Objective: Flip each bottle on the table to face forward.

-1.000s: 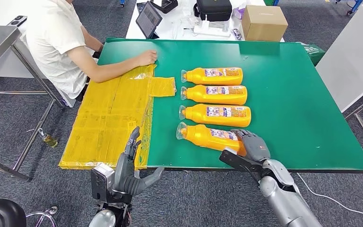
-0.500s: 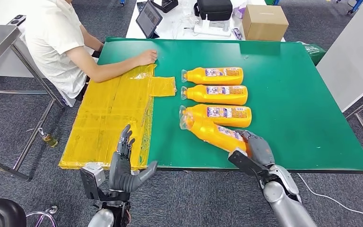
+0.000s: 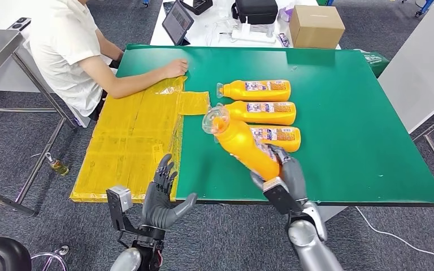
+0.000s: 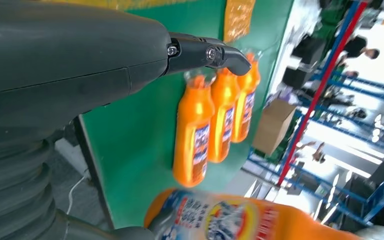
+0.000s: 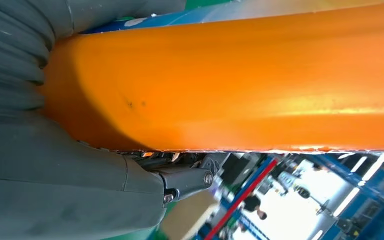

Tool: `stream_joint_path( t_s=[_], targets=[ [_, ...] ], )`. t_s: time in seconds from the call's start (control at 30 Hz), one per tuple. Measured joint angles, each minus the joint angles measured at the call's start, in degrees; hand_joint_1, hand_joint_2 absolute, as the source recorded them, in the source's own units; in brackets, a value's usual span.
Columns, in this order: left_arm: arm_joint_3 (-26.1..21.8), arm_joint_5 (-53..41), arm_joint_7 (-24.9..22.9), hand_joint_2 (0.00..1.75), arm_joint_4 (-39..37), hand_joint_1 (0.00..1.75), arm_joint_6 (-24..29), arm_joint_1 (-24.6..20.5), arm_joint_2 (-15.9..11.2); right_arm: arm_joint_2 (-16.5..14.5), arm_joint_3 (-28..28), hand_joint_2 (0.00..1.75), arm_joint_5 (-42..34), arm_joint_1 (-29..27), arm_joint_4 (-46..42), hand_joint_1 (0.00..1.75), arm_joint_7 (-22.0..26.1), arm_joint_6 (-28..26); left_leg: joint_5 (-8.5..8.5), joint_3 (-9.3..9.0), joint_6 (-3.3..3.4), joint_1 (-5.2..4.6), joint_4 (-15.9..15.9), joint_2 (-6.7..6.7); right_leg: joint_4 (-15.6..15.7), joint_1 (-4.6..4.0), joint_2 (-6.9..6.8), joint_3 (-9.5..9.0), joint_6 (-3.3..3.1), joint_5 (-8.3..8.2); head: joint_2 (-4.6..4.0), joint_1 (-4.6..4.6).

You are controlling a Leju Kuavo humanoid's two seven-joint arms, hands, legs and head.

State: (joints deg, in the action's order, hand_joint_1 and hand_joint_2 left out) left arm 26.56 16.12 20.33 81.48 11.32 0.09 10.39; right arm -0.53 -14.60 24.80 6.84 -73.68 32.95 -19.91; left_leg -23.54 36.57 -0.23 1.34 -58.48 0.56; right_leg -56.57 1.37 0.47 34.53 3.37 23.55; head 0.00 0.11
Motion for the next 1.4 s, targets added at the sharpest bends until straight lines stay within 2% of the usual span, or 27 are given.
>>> stream_joint_path(
  t_s=[0.23,0.47,0.53,0.67,0.93,1.2,1.27,1.4],
  targets=[
    [2.3,1.62,0.49,1.75,-0.98,0.0,-1.72,-2.11,-0.38,-4.26,-7.31,1.75,-3.42,-0.59,0.95,1.41,0.66,1.04,0.0,0.04,-0.01,0.0,0.01,0.0,-0.01,0.0,0.0,0.03,-0.01,0.0,0.0,0.0],
    [3.65,1.28,1.07,1.75,-0.98,0.0,-1.92,-2.97,-0.56,-5.48,-11.3,1.75,-3.4,0.32,4.89,1.38,0.14,1.44,0.01,0.06,0.0,-0.01,0.0,0.03,-0.01,0.01,-0.01,0.03,0.0,0.0,0.0,0.01],
    [3.93,0.89,1.1,1.75,-0.98,0.0,-1.7,-3.12,-0.7,-5.6,-11.72,1.75,-2.98,0.52,5.52,1.42,0.07,1.04,0.01,0.06,0.0,-0.01,0.0,0.03,-0.01,0.01,-0.01,0.03,0.0,0.0,0.0,0.01],
    [4.31,0.48,1.02,1.75,-0.95,0.0,-1.21,-3.49,-0.86,-6.28,-12.73,1.75,0.15,1.42,7.52,1.48,-0.5,-2.28,0.01,0.06,-0.01,0.0,0.01,0.01,-0.01,0.0,0.0,0.05,-0.01,0.0,0.0,0.01],
    [4.44,1.82,0.79,1.75,-0.47,0.0,-1.31,-3.7,-0.88,-7.92,-14.79,1.75,2.81,3.44,13.07,1.34,-0.8,-6.0,0.02,0.06,-0.01,0.0,0.0,0.0,-0.01,0.0,0.0,0.06,-0.01,0.0,0.0,0.01],
    [4.19,4.7,-2.33,1.75,-0.46,0.0,-0.73,-4.3,-0.89,-8.9,-17.29,1.75,8.79,5.54,17.79,1.35,-2.43,-12.86,0.02,0.06,-0.01,0.0,0.0,0.0,-0.01,0.0,0.0,0.07,-0.01,0.0,0.0,0.02],
    [4.18,6.38,-2.74,1.75,-0.48,0.0,-0.76,-4.55,-0.86,-9.38,-17.91,1.75,8.41,5.7,18.73,1.27,-1.74,-13.33,0.02,0.06,-0.01,0.01,0.0,0.0,-0.01,0.0,0.0,0.08,-0.01,0.0,0.0,0.01],
    [4.13,9.85,-4.04,1.75,-0.73,0.0,-0.99,-5.48,-0.82,-10.21,-19.13,1.75,8.57,6.5,20.59,0.93,-0.91,-15.37,0.02,0.06,-0.01,0.01,0.0,0.0,-0.01,0.0,0.0,0.08,-0.01,0.0,0.0,0.01]
  ],
)
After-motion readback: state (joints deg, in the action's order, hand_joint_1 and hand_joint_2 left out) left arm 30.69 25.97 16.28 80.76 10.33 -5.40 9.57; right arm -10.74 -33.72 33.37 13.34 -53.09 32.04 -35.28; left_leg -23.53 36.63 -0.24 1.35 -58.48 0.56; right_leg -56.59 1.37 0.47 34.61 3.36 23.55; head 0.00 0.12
